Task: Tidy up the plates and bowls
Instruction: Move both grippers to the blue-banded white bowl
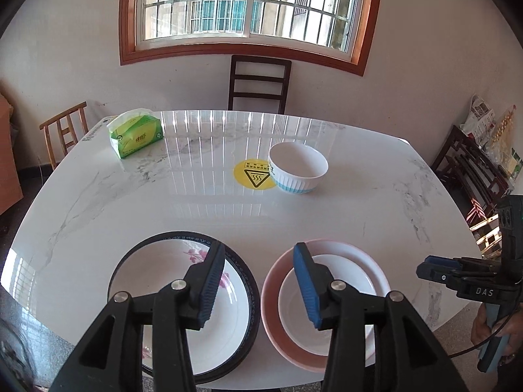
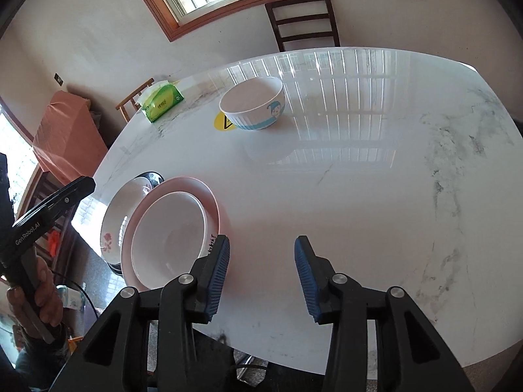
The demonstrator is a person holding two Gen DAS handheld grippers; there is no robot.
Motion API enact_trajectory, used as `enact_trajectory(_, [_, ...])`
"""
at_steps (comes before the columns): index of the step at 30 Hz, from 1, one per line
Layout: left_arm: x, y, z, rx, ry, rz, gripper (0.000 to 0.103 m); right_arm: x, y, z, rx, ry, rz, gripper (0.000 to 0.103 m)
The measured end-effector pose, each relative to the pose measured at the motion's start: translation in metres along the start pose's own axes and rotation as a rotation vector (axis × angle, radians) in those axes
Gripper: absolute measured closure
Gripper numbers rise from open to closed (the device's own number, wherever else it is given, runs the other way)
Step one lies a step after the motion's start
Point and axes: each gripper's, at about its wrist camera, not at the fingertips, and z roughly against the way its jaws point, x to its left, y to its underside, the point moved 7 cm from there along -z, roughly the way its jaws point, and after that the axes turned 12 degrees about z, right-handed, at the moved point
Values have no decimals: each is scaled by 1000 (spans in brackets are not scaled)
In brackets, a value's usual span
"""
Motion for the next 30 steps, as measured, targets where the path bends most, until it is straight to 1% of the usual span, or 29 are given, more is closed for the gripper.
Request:
enact_trajectory(2, [6, 3, -12, 33, -13, 12, 58, -7, 5, -5, 13, -32, -45, 54])
enact_trajectory(4, [10, 10, -25, 73, -22, 24, 58, -12, 10, -12, 30, -52, -67, 54])
enact_trajectory(6, [12, 17, -36, 110, -17, 36, 58, -14, 14, -14, 34, -48, -59, 54])
enact_trajectory(9, [8, 25, -46, 141, -14, 43, 58, -11, 12, -16, 25, -61, -46, 54])
enact_trajectory(12, [2, 19, -49, 135, -1, 45, 58, -10, 5, -13, 4, -63, -18, 54])
enact_trajectory(17, [-9, -3, -57, 111, 3, 24, 58, -12, -10, -10, -34, -61, 9, 53])
enact_trajectory(18, [-10, -7, -61, 111, 0, 20, 58, -14, -12, -10, -44, -55, 16, 52])
enact_trajectory(21, [-14, -18, -76, 128, 0, 10, 58, -22, -20, -13, -78, -32, 34, 41])
enact_trajectory(22, [-14, -21, -81, 131, -4, 5, 58, -27, -23, -15, -94, -10, 38, 37])
enact_trajectory(24, [-15, -27, -93, 132, -22, -5, 58, -35, -28, -19, -125, 33, 50, 37])
enact_trajectory(26, [-16, -32, -105, 130, -33, -17, 58, -43, -33, -27, -132, 69, 69, 37])
enact_trajectory(28, [-14, -40, -115, 112, -64, -34, 58, -51, -38, -35, -142, 75, 75, 37])
enact_trajectory(30, [-15, -46, -124, 93, -83, -57, 58, -60, -43, -45, -149, 59, 48, 37])
